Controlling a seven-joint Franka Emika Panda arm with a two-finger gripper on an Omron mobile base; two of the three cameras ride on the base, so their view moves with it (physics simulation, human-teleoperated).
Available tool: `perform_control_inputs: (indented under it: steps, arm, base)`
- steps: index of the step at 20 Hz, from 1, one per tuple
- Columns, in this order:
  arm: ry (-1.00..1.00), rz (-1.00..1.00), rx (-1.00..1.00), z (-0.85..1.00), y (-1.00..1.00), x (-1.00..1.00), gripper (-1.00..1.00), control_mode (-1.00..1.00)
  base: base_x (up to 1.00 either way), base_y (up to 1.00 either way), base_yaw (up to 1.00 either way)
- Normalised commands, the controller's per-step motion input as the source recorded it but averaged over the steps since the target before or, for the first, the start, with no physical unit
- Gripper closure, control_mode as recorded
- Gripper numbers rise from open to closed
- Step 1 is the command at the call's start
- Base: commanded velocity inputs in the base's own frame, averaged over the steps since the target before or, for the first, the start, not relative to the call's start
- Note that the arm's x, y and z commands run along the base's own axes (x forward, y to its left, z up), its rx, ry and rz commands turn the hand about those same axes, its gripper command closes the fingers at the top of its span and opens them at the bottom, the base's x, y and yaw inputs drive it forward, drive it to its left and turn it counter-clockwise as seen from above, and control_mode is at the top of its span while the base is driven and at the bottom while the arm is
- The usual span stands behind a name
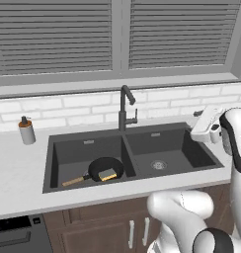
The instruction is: Pick the pan and sponge and place them into the sink. Then turn on the water.
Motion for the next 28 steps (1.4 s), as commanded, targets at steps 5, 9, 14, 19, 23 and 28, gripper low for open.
perform_control_inputs:
  steps: [5, 9, 14, 19, 23, 28]
  arm:
    - [-0.02, 0.0, 0.22, -0.24, 0.0, 0.51, -1.0, -1.0]
    - [-0.01, 0.0, 0.05, -0.32, 0.0, 0.5, -1.0, -1.0]
    - [-0.06, 0.0, 0.0, -0.31, 0.14, 0.52, -1.0, -1.0]
    - [-0.06, 0.0, 0.0, -0.15, 0.22, 0.46, -1.0, -1.0]
    - [-0.09, -0.03, 0.0, -0.12, 0.14, 0.35, -1.0, -1.0]
    - [-0.08, -0.03, 0.0, -0.14, 0.12, 0.29, -1.0, -1.0]
  base:
    - [0.0, 0.0, 0.0]
    - [0.0, 0.0, 0.0]
    - [0.0, 0.0, 0.0]
    - [0.0, 0.0, 0.0]
    - [0.0, 0.0, 0.0]
    - [0.0, 0.0, 0.0]
